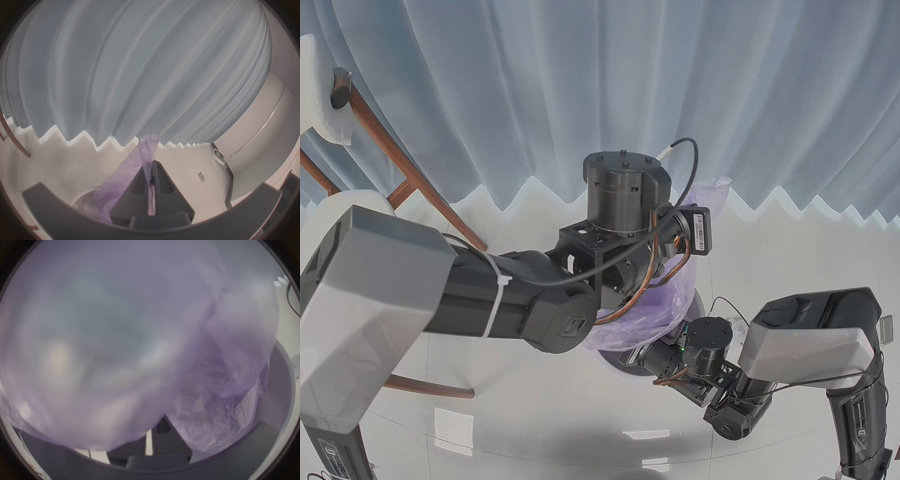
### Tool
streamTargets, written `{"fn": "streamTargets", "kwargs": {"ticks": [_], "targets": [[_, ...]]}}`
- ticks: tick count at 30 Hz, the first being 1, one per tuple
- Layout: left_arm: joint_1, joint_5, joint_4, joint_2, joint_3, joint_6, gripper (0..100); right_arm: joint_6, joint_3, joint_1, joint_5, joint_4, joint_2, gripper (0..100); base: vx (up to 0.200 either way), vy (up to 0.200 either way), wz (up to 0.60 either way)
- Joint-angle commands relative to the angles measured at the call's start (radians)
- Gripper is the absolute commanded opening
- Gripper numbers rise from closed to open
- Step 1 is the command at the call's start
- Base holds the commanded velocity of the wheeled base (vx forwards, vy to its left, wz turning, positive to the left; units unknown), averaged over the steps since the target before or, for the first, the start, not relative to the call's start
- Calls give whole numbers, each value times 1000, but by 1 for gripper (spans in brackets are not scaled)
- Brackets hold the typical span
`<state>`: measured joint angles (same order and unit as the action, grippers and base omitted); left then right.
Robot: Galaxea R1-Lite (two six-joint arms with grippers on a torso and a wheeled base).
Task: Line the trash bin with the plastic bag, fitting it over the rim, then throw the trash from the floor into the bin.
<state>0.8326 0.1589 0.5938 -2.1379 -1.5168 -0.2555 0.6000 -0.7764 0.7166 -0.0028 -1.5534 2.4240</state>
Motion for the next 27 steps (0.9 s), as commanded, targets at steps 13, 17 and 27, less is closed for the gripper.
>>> {"fn": "streamTargets", "kwargs": {"ticks": [13,17,27], "targets": [[11,11,3,16,184,61,0,0,261,132,-6,-14,-111,0,0,0,0],[23,10,15,46,210,71,0,-6,462,152,-3,-16,-240,0,0,0,0],[68,11,35,127,325,125,0,-8,776,50,-79,41,-666,0,0,0,0]]}}
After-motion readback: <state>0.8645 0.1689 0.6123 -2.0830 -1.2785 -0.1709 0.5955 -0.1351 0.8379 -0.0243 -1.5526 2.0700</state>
